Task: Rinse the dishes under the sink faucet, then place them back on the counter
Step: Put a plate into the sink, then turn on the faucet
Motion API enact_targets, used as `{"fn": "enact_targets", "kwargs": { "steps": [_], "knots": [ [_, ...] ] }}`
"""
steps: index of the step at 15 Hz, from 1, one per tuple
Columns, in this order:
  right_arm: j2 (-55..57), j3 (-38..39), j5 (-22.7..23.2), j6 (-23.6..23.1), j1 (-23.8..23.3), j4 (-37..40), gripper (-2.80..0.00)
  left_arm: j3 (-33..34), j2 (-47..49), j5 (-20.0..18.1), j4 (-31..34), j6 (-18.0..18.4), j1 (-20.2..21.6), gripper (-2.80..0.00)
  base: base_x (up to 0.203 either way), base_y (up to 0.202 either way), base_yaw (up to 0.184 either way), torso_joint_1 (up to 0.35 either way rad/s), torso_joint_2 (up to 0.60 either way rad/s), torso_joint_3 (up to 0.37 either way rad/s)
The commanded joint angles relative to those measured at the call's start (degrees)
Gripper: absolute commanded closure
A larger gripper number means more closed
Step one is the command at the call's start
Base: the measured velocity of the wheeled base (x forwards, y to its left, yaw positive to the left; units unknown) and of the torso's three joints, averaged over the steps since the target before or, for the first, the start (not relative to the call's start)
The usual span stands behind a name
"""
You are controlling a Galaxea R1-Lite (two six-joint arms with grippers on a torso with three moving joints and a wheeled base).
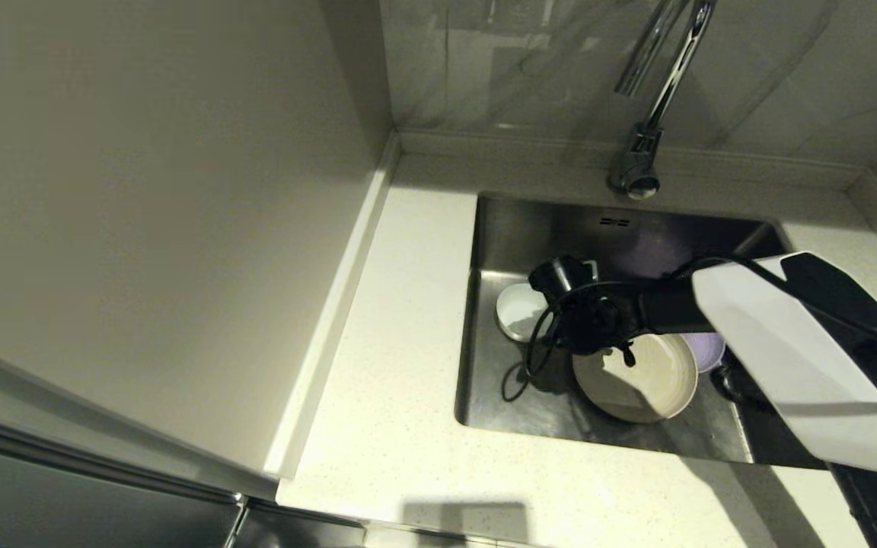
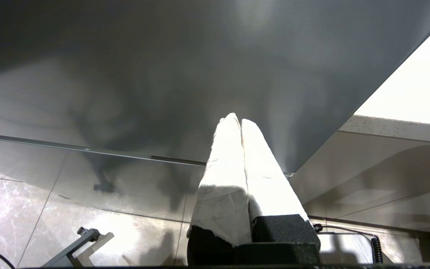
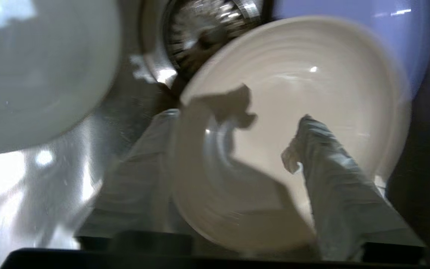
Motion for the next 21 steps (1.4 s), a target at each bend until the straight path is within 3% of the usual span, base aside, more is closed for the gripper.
{"fn": "enact_targets", "kwargs": {
  "steps": [1, 4, 7, 8, 11, 14, 18, 21],
  "knots": [
    [-10.14, 4.22, -0.09, 0.23, 0.00, 2.05, -2.80, 0.00, -0.09, 0.03, -0.02, -0.03, 0.00, 0.00, 0.000, 0.000, 0.000, 0.000, 0.00, 0.000],
    [-25.82, 15.07, 1.05, -0.62, 0.17, 4.07, -2.80, 0.00, -0.09, 0.03, -0.02, -0.03, 0.00, 0.00, 0.000, 0.000, 0.000, 0.000, 0.00, 0.000],
    [-44.72, 28.62, 1.66, -4.54, -0.44, 4.77, -2.80, 0.00, -0.09, 0.03, -0.02, -0.03, 0.00, 0.00, 0.000, 0.000, 0.000, 0.000, 0.00, 0.000],
    [-50.76, 32.54, 1.77, -6.45, -1.13, 4.86, 0.00, 0.00, -0.09, 0.03, -0.02, -0.03, 0.00, 0.00, 0.000, 0.000, 0.000, 0.000, 0.00, 0.000],
    [-68.39, 41.79, 2.38, -13.21, -5.77, 4.96, 0.00, 0.00, -0.09, 0.03, -0.02, -0.03, 0.00, 0.00, 0.000, 0.000, 0.000, 0.000, 0.00, 0.000],
    [-84.14, 48.53, 5.50, -17.55, -13.71, 5.09, 0.00, 0.00, -0.09, 0.03, -0.02, -0.03, 0.00, 0.00, 0.000, 0.000, 0.000, 0.000, 0.00, 0.000],
    [-104.03, 61.37, 12.00, -19.80, -23.80, 4.32, 0.00, 0.00, -0.09, 0.03, -0.02, -0.03, 0.00, 0.00, 0.000, 0.000, 0.000, 0.000, 0.00, 0.000],
    [-116.03, 67.77, 21.85, -23.69, -27.59, 0.14, 0.00, 0.00, -0.09, 0.03, -0.02, -0.03, 0.00, 0.00, 0.000, 0.000, 0.000, 0.000, 0.00, 0.000]
  ]
}}
